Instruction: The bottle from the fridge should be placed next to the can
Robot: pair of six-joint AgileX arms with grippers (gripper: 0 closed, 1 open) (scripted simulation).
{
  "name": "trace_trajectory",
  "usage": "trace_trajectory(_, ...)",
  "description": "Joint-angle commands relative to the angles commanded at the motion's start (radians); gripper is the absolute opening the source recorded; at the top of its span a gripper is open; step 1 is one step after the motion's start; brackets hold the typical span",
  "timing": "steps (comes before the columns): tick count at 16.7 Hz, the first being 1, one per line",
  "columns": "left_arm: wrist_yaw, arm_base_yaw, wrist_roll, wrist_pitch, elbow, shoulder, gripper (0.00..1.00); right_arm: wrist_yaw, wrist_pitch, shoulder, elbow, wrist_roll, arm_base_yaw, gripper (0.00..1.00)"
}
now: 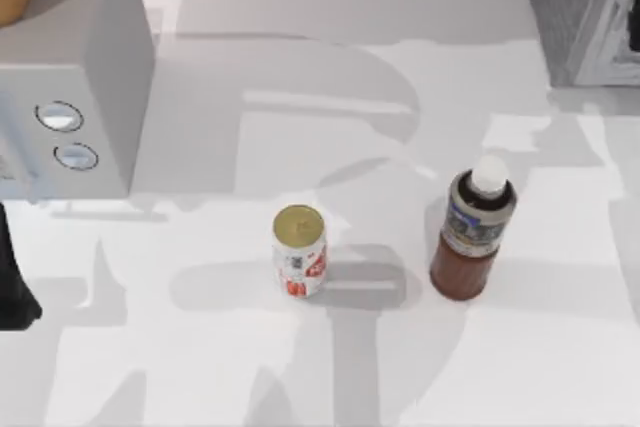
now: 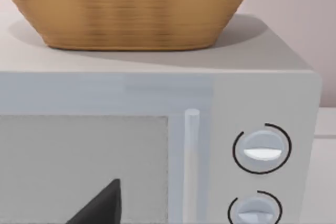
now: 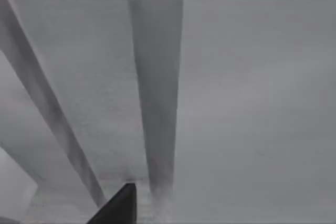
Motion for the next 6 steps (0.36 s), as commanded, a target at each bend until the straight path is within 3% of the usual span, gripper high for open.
trace_trajectory(6,0.0,0.0,0.0,0.0,0.0,0.0,1.0,0.002,-0.036,0.128,0.169,0.001,0.002,1.0)
